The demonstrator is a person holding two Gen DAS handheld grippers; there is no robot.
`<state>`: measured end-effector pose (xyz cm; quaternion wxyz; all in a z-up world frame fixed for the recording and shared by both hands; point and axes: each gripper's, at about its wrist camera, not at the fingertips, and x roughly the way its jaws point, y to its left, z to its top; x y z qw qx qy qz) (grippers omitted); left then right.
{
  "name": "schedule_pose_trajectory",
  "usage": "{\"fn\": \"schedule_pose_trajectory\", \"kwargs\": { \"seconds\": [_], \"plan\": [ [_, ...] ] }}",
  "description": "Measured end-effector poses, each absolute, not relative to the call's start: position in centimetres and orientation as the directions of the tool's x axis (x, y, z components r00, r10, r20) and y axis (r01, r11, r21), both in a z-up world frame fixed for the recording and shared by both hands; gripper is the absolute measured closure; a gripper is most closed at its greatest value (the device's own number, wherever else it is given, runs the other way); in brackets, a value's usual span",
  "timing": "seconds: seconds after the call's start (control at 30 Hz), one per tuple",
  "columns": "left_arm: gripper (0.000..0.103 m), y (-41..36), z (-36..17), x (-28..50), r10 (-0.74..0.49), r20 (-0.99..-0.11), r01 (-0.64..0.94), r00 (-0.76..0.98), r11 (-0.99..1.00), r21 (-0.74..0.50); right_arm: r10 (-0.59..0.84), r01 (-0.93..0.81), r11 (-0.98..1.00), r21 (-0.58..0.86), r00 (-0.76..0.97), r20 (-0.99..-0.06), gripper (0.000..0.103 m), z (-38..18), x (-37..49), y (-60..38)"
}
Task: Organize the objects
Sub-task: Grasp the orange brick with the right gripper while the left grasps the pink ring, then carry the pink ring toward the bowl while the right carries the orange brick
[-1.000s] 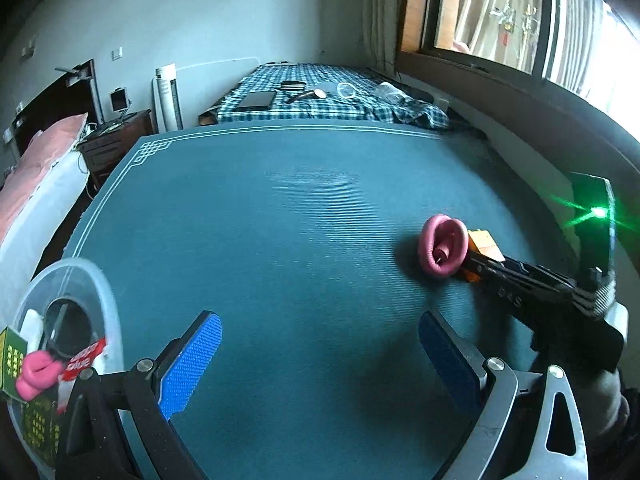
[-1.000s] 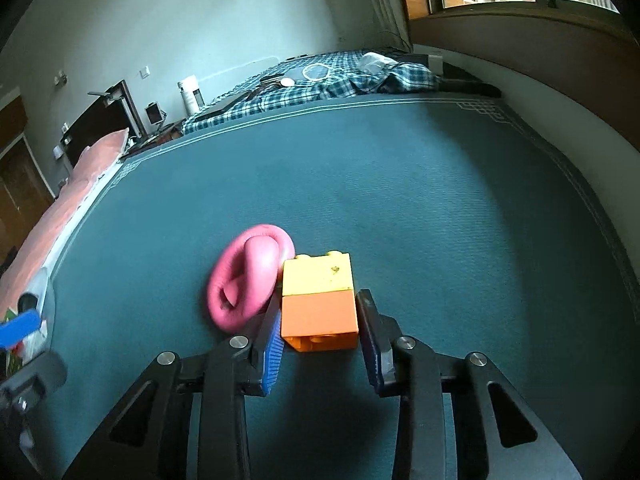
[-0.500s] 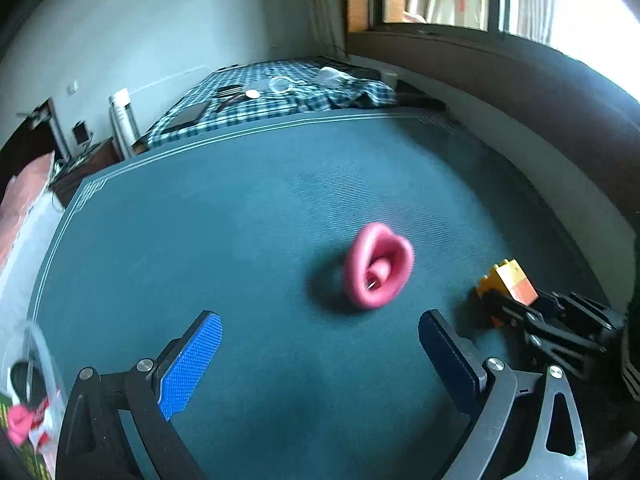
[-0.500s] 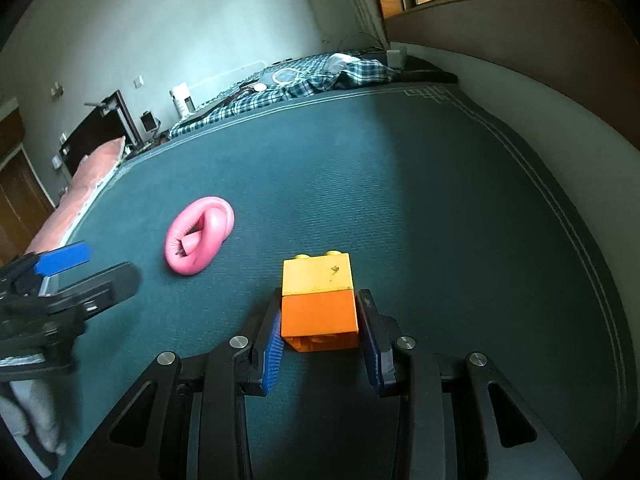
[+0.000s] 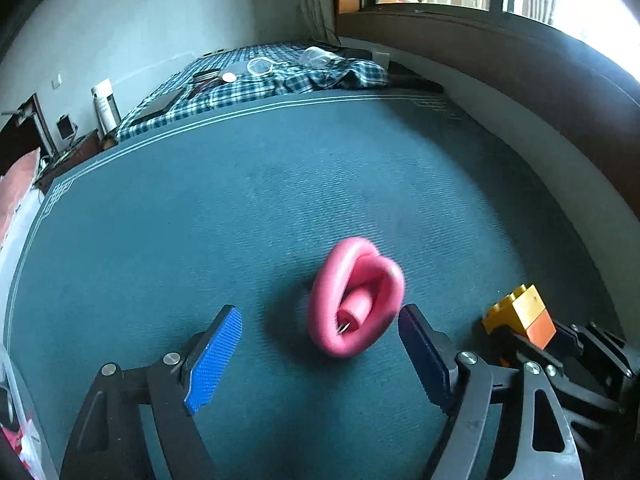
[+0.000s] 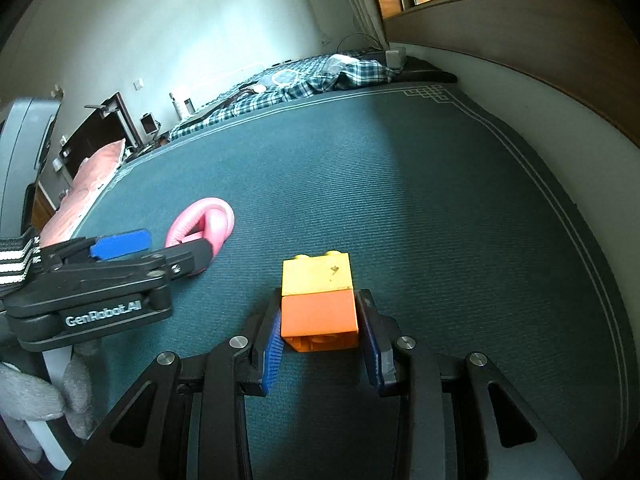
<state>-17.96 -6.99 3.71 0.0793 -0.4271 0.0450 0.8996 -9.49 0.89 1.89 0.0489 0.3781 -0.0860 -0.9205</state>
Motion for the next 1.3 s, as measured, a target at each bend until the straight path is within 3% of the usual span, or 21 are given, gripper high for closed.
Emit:
{"fn": "schedule_pose_trajectory", "kwargs": {
  "seconds": [0.07,0.4,1.3],
  "plan": [
    [0.021,-6.5,3.6,-18.2,0.095,-0.772,-0.187,-0.628,-0.982,0.031,-0.154,0.025,-0.981,0.195,-0.709,-0.688,0.068,1.9,-9.6,0.9],
    [0.053,-5.6,2.6,-19.4,0.108,-0.785,-0.204,-0.610,-0.979,0.023,-0.156,0.025,-0.980,0.197,-0.710,-0.687,0.068,1.9,-9.5,0.9],
    [0.054,-8.2,4.3,-13.1,0.066,-0.755,-0.130,-0.652,-0.991,0.025,-0.152,0.024,-0.981,0.193,-0.711,-0.687,0.068,1.9,-9.8,1.0]
  ]
}}
